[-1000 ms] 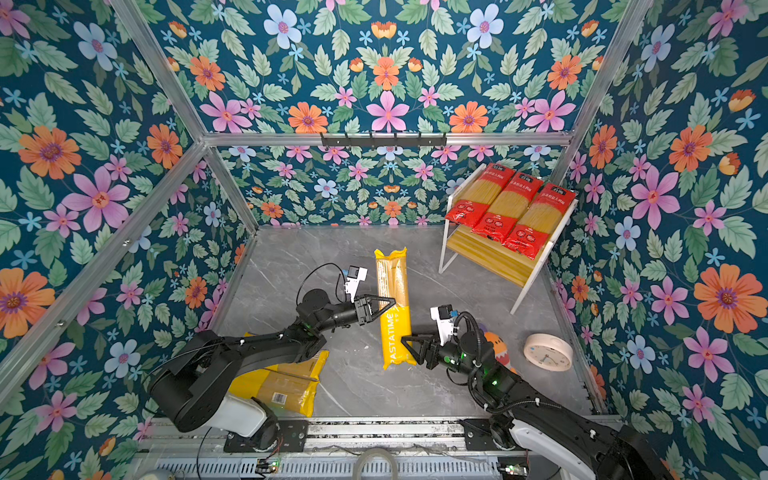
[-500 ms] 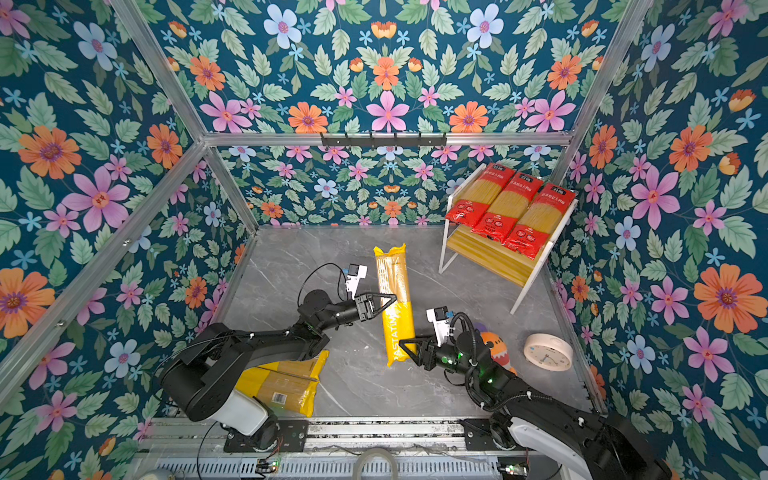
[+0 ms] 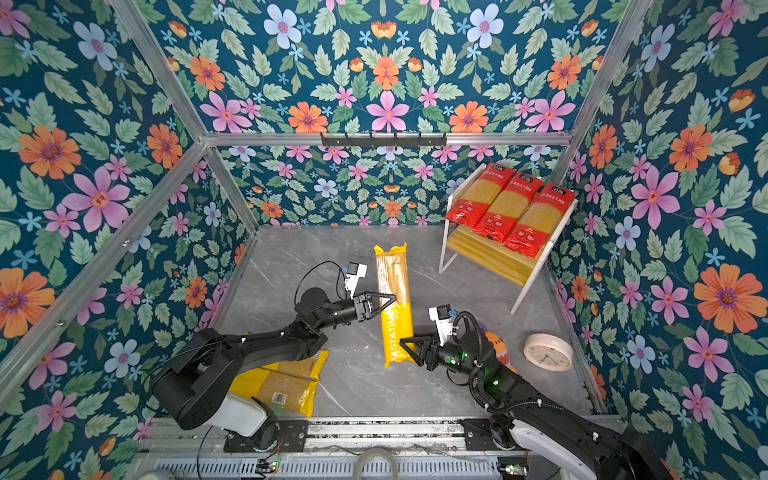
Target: Place and organize the pasta boxes and bags onto the shelf
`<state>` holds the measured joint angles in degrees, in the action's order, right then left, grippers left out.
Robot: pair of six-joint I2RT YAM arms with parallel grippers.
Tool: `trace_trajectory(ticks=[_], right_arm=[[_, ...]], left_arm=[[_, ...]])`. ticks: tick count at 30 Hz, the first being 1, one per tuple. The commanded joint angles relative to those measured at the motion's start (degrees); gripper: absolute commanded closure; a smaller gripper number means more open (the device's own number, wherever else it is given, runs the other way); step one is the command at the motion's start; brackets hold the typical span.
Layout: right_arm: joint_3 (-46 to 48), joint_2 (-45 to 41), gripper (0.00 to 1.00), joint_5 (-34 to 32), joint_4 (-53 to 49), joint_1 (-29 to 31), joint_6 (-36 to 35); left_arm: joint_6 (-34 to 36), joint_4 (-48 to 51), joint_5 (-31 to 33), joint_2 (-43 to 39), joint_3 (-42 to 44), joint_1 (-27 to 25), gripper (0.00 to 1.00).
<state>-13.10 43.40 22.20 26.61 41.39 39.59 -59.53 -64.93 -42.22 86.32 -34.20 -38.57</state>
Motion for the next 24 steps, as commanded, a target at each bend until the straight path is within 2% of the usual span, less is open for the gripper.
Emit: trace_trajectory(ticks=[1, 6, 8, 9, 11, 14, 16, 18, 22, 24], right_arm=[[-1.1, -0.9, 0.43, -1.0, -2.7, -0.1, -2.6], [-0.3, 3.2, 0.41, 1.2, 1.9, 0.0, -0.7], [-0.2, 5.2, 0.37, 2.2, 4.4, 0.0, -0.3], [-1.2, 5.1, 0.35, 2.2, 2.3, 0.0, -1.1], [-3.4, 2.6, 0.34, 0.7, -4.5, -0.1, -3.8], [-7.4, -1.0, 0.33, -1.1, -15.1, -2.3, -6.9], [-9.4, -1.2, 0.33, 3.0, -17.6, -6.7, -6.1], [-11.5, -0.4, 0.33, 6.7, -18.4, -10.4, -4.7], [-16.7, 3.3, 0.32, 12.3, -19.6, -15.7, -4.0], [-18.4, 5.9, 0.32, 14.8, -17.7, -15.9, -3.4]], left_arm=[[2.1, -3.6, -0.9, -1.1, 0.0, 0.2, 0.81], [0.0, -6.6, -0.3, -0.8, -0.1, 0.2, 0.82], [-1.2, -7.8, -0.9, -0.1, -0.5, 0.2, 0.82], [-1.3, -7.5, -1.7, 0.1, -0.6, 0.2, 0.82], [1.2, -1.4, -2.7, -0.5, -1.3, 0.2, 0.82], [12.2, 17.4, -3.3, -3.6, -3.2, 0.2, 0.83], [20.3, 29.0, -3.3, -5.3, -4.6, 0.2, 0.83], [25.0, 35.8, -3.6, -5.9, -5.9, 0.2, 0.83], [24.5, 34.4, -6.2, -6.1, -6.1, 0.2, 0.83], [23.1, 31.5, -7.2, -6.1, -5.6, 0.2, 0.83]])
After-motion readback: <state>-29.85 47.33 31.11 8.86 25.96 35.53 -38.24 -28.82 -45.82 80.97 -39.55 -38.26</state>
